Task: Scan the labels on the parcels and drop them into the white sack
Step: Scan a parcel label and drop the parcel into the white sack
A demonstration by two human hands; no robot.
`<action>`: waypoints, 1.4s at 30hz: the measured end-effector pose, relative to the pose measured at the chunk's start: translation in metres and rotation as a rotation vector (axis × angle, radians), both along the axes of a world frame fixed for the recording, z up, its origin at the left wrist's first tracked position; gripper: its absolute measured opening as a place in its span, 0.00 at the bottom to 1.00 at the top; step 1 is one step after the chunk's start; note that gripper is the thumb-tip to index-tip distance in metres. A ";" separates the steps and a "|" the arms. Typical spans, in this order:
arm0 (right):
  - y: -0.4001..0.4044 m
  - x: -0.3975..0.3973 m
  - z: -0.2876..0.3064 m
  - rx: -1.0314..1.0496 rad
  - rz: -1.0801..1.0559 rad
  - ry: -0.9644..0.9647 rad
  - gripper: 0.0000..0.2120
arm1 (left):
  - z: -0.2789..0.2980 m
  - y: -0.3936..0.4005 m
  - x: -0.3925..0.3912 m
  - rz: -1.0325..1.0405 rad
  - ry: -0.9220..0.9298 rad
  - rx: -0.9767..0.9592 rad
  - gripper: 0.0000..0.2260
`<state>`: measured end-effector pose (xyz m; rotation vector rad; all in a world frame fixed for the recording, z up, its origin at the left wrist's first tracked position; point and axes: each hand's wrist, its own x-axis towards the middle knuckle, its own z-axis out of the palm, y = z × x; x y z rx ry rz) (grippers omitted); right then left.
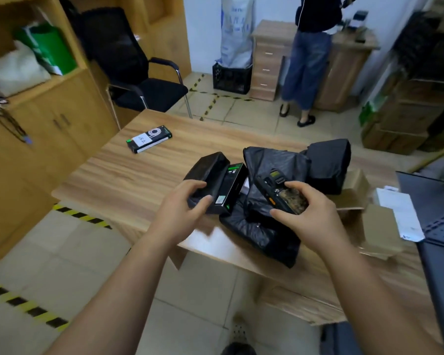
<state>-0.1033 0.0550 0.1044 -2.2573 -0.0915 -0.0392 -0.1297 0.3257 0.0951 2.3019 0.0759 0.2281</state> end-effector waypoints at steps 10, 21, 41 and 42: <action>0.040 0.111 -0.036 -0.055 0.060 0.025 0.30 | -0.063 0.033 0.127 0.120 0.213 -0.056 0.19; 0.084 0.150 -0.054 -0.072 0.004 0.125 0.30 | -0.129 0.079 0.168 0.007 0.436 0.173 0.25; 0.172 0.156 -0.054 -0.054 -0.279 0.184 0.31 | -0.107 0.153 0.267 -0.176 0.524 0.217 0.31; 0.173 0.154 -0.054 -0.056 -0.291 0.187 0.31 | -0.107 0.148 0.267 -0.154 0.545 0.248 0.37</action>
